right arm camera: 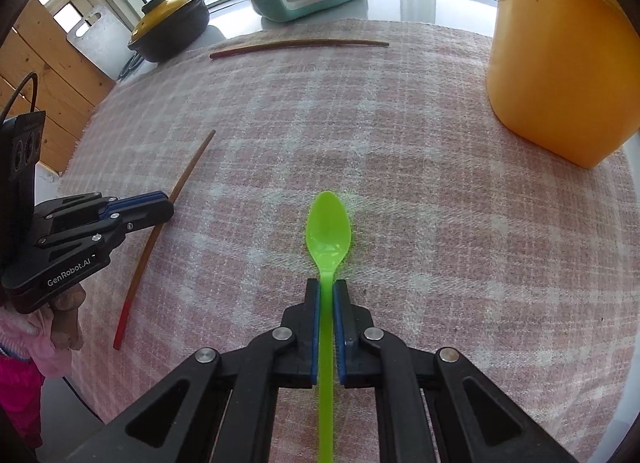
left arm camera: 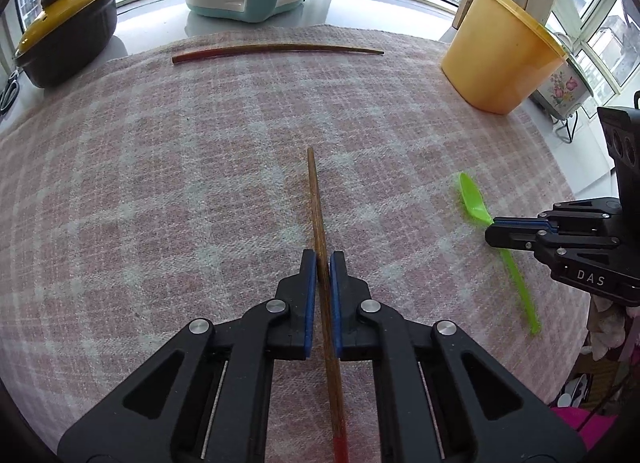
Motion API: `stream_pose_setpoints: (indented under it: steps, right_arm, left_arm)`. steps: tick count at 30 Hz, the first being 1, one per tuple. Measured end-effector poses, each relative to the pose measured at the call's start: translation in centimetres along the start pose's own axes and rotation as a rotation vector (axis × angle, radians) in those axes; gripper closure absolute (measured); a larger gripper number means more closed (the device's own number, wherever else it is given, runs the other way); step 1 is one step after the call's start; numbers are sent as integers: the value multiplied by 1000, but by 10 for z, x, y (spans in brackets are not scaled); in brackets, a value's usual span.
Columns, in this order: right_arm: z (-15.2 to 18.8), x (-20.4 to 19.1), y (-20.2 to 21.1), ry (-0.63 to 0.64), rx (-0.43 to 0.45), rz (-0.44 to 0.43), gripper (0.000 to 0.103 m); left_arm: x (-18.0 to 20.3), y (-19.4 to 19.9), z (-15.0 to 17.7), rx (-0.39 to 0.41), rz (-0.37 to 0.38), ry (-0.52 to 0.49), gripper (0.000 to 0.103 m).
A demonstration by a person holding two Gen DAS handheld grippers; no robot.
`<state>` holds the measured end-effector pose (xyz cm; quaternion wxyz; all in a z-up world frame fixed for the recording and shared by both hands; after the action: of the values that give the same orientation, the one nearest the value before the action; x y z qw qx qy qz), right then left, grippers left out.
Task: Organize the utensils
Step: 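Carry the chopstick with the left tool while the right tool carries the green spoon to the bin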
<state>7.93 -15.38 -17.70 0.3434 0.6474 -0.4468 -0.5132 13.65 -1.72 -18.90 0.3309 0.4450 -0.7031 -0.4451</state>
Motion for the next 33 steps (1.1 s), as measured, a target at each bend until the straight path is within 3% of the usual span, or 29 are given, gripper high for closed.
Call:
stream_pose_setpoints:
  steps: [12, 17, 26, 33]
  right_arm:
    - [2, 0, 2, 20, 9, 21, 100]
    - [0, -4, 12, 28, 50, 28, 100]
    - [0, -8, 41, 40, 132, 43, 100]
    - [0, -3, 55, 22, 170, 48, 100]
  left_arm:
    - [11, -4, 3, -3, -135, -88, 97]
    - [5, 2, 2, 11, -93, -14, 99]
    - [10, 45, -1, 120, -38, 97, 99]
    - [24, 64, -3, 167, -35, 87, 99]
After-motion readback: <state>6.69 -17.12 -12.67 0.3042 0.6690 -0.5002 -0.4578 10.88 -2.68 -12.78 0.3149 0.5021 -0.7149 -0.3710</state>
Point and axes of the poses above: each gripper's, at about its wrist camera, not at the fingertips, and y roughly against the way its jaws point, x to its right, z to its underside, the point moved 5 cm from there along -y, roughly the way its jaws point, and after that the axes turned 9 degrees about -z, right-handed, at the moved point
